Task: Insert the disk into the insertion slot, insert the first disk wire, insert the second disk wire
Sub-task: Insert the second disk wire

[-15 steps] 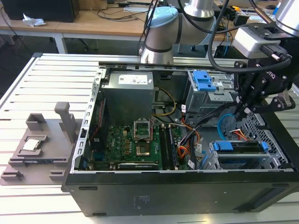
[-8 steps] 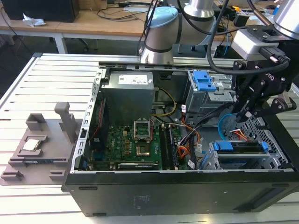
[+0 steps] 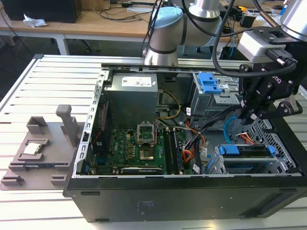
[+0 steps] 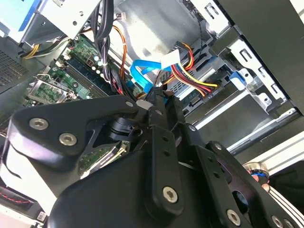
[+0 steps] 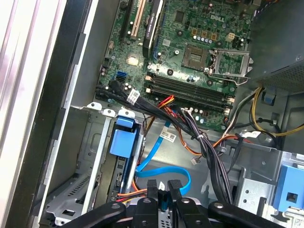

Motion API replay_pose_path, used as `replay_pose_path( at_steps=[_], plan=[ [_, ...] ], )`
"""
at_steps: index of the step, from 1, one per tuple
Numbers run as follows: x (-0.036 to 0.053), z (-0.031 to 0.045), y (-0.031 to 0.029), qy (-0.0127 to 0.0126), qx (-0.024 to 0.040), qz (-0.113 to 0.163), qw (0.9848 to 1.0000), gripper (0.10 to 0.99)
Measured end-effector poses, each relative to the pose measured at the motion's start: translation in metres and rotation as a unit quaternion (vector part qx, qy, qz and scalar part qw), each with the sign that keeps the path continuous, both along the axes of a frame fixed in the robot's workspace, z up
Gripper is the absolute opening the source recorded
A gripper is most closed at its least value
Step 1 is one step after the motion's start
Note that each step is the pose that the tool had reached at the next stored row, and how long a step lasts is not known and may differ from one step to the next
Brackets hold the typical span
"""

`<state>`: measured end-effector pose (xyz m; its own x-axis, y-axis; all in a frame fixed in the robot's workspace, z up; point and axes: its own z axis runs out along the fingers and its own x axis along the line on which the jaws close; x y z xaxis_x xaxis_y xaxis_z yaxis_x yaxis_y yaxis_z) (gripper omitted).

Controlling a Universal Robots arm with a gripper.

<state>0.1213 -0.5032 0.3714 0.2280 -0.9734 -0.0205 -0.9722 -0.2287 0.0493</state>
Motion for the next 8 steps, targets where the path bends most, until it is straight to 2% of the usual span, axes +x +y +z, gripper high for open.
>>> replay_pose_path(
  at_steps=[5, 6, 8],
  plan=[
    [0.0, 0.0, -0.0002, 0.0, -0.0002, 0.0, 1.0, 0.208],
    [0.0, 0.0, -0.0018, 0.0, -0.0003, 0.0, 1.0, 0.208],
    [-0.0001, -0.0001, -0.0091, 0.0, -0.0005, 0.0, 1.0, 0.208]
  ],
)
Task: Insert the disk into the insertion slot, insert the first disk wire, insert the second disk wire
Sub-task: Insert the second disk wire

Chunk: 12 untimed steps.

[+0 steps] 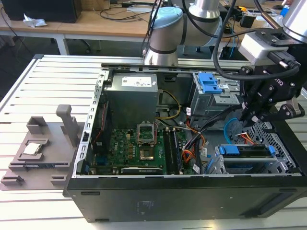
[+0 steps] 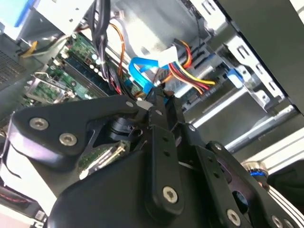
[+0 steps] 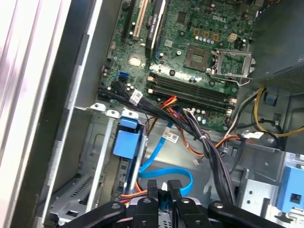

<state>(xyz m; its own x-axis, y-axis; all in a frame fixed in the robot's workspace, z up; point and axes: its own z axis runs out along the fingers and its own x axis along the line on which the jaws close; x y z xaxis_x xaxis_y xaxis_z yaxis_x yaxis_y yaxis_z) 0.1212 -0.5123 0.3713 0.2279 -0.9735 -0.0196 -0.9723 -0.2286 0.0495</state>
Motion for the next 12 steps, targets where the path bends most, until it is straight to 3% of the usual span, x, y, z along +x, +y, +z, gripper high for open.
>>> replay_pose_path(
  at_steps=[4, 6, 12],
  plan=[
    [0.0, -0.0014, -0.0157, 0.0, -0.0012, 0.0, 1.0, 0.208],
    [0.0001, -0.0037, -0.0204, -0.0001, -0.0013, -0.006, 1.0, 0.208],
    [0.0002, -0.0042, -0.0209, -0.0001, -0.0015, -0.011, 0.9999, 0.192]
  ],
)
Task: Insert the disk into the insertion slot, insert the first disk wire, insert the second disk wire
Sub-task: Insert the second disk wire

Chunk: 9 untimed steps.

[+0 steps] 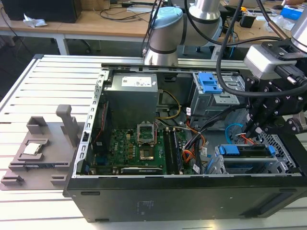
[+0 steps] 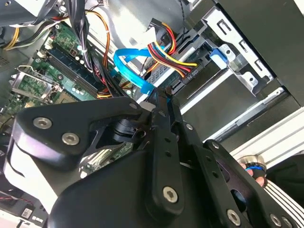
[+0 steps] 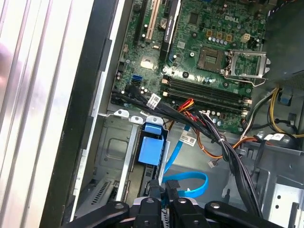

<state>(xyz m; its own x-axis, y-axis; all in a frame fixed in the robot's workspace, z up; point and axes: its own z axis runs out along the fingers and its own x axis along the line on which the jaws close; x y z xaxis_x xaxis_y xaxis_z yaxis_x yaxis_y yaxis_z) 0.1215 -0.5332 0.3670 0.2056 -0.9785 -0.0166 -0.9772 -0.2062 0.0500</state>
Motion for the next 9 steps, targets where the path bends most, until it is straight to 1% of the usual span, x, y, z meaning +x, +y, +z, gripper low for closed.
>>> replay_pose_path(
  at_steps=[1, 5, 6, 8, 9],
  plan=[
    [0.0, 0.0, 0.0, 0.0, 0.0, 0.0, 1.0, 0.161],
    [0.0, 0.0, -0.0002, 0.0, 0.0, 0.0, 1.0, 0.161],
    [0.0, -0.0006, -0.0013, -0.0001, -0.0039, -0.007, 1.0, 0.161],
    [0.0, -0.0017, -0.0013, -0.0003, -0.0054, -0.021, 0.9998, 0.161],
    [0.0, -0.0029, -0.0013, -0.0002, -0.0056, -0.034, 0.9994, 0.161]
  ],
)
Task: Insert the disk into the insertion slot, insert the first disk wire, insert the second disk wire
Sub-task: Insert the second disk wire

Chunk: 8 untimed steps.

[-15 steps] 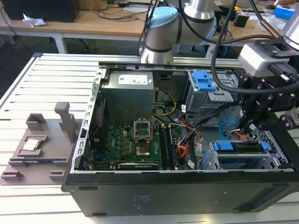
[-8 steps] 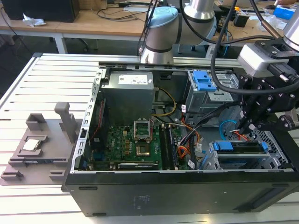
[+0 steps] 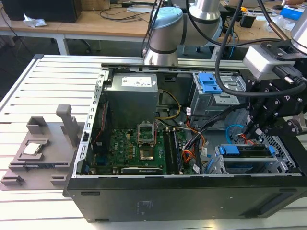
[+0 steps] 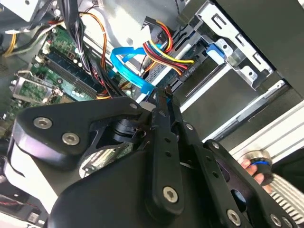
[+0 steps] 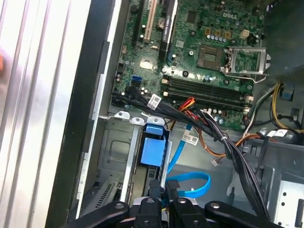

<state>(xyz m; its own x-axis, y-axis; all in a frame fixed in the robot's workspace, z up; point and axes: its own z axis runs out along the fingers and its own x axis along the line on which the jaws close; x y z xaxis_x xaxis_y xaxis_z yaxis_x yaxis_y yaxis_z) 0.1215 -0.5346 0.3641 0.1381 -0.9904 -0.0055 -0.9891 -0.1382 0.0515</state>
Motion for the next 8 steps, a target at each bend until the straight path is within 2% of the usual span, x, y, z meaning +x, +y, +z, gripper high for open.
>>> replay_pose_path(
  at_steps=[4, 6, 8],
  plan=[
    [0.0, -0.0041, 0.0, 0.0, -0.0003, -0.042, 0.9991, 0.161],
    [0.0002, -0.0063, 0.0, -0.0001, -0.0019, -0.075, 0.9972, 0.161],
    [0.0003, -0.0065, 0.0, -0.0001, -0.0018, -0.075, 0.9972, 0.161]
  ],
)
